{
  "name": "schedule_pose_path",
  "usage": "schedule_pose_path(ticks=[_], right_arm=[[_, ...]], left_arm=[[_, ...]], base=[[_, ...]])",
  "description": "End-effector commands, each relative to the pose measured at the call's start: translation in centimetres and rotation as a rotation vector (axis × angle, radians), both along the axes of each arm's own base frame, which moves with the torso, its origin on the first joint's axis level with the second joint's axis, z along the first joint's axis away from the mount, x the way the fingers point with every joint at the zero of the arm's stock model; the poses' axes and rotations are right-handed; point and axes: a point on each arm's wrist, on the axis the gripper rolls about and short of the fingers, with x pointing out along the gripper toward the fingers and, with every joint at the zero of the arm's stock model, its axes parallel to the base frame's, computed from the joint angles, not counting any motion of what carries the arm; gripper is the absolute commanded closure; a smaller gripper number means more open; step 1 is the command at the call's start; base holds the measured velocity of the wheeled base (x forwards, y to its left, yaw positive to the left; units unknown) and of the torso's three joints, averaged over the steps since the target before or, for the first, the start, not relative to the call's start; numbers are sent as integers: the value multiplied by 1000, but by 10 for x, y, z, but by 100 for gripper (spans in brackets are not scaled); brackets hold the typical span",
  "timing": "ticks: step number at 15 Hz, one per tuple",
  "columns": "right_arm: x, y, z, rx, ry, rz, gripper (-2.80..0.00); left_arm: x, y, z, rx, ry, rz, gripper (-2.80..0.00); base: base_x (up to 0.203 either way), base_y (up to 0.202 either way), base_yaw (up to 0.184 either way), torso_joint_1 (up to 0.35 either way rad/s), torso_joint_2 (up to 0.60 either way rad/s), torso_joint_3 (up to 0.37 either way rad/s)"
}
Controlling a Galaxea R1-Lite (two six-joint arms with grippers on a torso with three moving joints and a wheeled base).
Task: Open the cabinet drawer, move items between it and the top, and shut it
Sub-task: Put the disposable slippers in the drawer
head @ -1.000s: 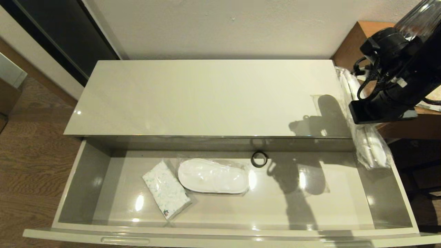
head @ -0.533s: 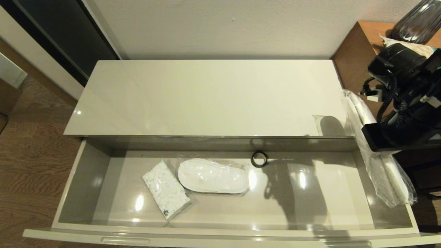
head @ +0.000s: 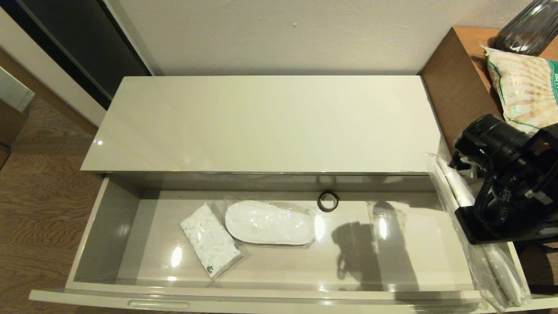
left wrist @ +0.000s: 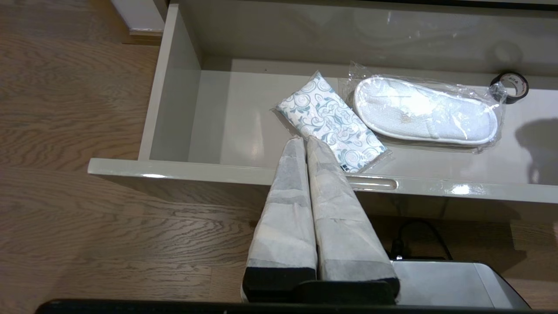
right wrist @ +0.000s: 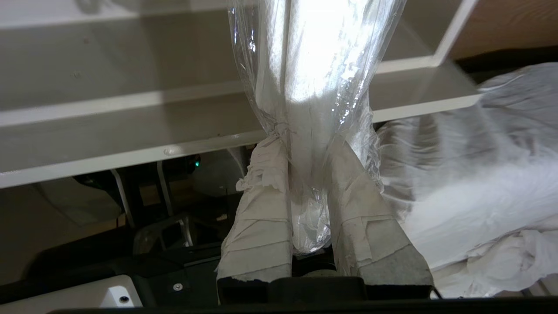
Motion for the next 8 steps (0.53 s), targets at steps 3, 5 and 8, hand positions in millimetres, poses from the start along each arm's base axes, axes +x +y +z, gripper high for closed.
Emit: schedule_pose_path(ticks=[3,5,8], right_arm=[[-1,9,-49,-13,43,15,0],[13,16,-69,-11,42,16,0],[38,27,-93,-6,30,16,0]], left_arm=[[0,0,0,-1,-1,0,0],[0,0,0,-1,-1,0,0],[0,0,0,-1,-1,0,0]], base=[[0,0,0,0,0,0],[0,0,0,0,0,0],[0,0,0,0,0,0]])
